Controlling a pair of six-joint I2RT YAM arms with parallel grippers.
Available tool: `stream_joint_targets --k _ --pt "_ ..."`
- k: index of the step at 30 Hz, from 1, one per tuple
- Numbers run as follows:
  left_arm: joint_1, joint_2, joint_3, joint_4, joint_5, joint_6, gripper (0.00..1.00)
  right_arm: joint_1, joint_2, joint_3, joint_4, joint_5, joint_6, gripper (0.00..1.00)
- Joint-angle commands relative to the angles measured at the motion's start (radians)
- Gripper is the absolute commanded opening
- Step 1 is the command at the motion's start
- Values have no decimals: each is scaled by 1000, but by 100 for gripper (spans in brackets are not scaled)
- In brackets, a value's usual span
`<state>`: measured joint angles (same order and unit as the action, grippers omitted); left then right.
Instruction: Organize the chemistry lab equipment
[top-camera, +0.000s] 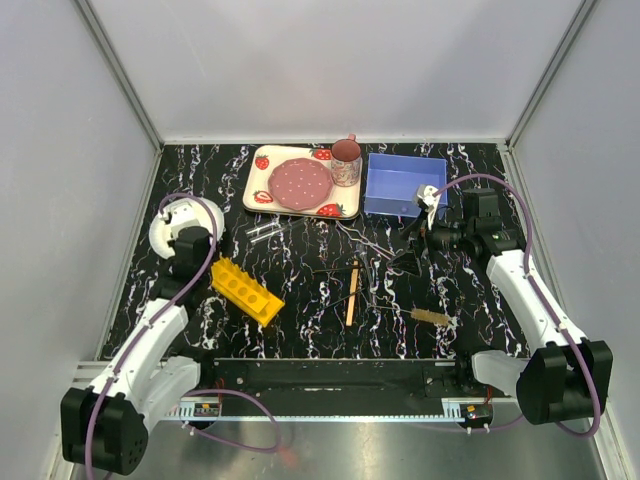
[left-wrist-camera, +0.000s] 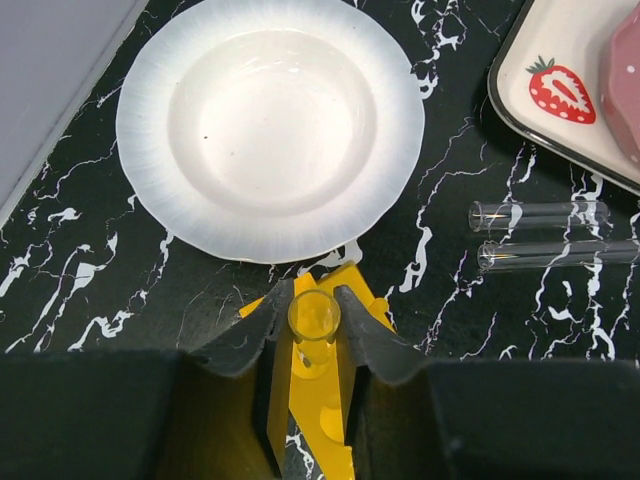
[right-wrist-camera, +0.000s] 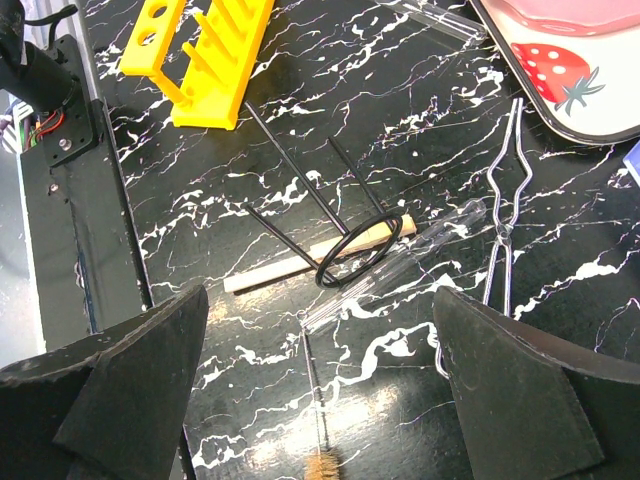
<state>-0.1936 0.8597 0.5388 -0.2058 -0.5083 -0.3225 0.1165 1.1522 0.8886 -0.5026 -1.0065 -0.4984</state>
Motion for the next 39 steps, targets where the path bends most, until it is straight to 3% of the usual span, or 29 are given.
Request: stream_joint_targets --k 1,6,10,17,26,33,39 --pt "-12 -10 -7 60 -56 -21 28 -5 -5 12 -2 -12 -25 100" --pt "-13 -51 16 10 -68 -30 50 -3 -2 12 -8 -12 -34 100" --pt "-12 -115 44 -43 -68 -30 73 -5 -8 10 -19 -21 -51 100" --pt "-12 -220 101 -116 -23 23 99 -5 -16 0 -30 -37 -80 100" --pt "-12 -258 177 -182 209 73 99 -5 52 87 -99 -32 -65 100" --pt "-12 -266 239 -259 396 53 99 34 184 219 -350 14 -113 100" --pt "-12 -310 248 -282 553 16 99 100 286 254 -323 218 9 100"
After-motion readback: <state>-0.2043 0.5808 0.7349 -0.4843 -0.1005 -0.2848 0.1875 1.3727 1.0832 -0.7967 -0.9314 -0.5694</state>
